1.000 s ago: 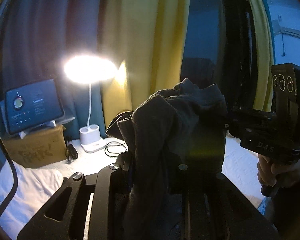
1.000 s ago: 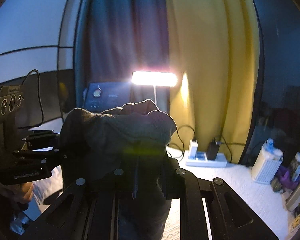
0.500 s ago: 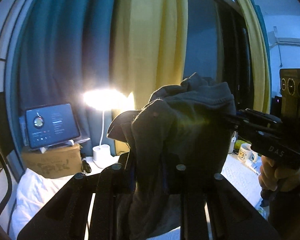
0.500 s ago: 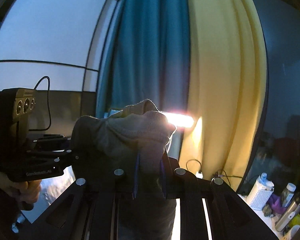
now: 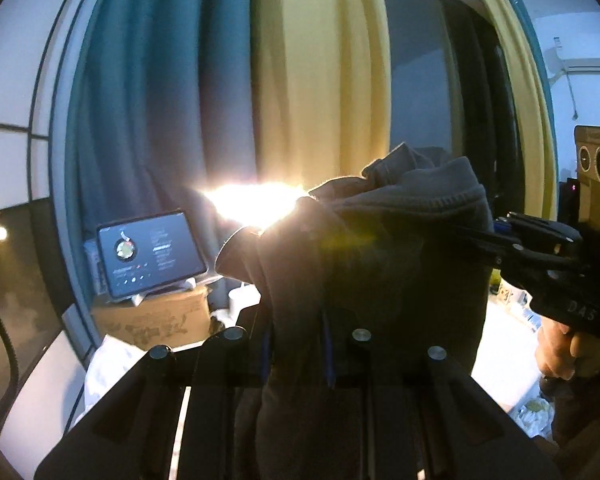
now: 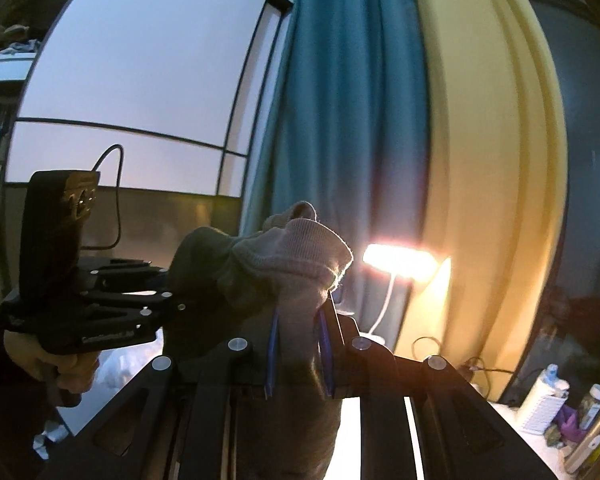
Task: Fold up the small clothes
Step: 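Lift the held hem end with both grippers and fold it toward the collar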
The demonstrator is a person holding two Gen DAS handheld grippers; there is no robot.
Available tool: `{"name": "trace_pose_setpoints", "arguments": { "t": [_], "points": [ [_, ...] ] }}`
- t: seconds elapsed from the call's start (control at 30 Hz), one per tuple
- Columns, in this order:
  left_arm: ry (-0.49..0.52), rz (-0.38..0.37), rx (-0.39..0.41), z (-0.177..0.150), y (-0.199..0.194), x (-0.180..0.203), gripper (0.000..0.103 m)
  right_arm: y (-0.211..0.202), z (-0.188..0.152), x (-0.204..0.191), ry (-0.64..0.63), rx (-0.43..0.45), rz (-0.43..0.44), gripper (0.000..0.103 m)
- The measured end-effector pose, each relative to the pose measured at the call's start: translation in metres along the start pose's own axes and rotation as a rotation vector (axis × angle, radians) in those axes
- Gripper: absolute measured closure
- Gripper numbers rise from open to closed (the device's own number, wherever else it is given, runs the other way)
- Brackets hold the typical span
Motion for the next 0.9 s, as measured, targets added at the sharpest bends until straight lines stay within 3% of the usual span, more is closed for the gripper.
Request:
{"name": "trace_pose_setpoints", "arguments": {
  "t": [0.33, 0.9],
  "points": [
    [-0.052, 0.01, -0.088, -0.033, 0.041, -0.028, 0.085, 0.047, -0.035, 0.004, 0.031, -0.107, -0.024, 0.085],
    [-0.104, -0.077, -0.268, -0.07, 0.128, -0.055, 0.085, 0.142, -0.093, 0.051, 0.096, -0.285, -0.072, 0.085]
  ]
}}
Point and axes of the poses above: each gripper's, at about its wrist camera, not at the fingertips, and y roughly the way its jaws point, x to its right, z to its top, the point moved 6 cm from there along y, roughly the way its jaws point, and after that the axes turned 6 degrees about -z, right-handed, at the moved point
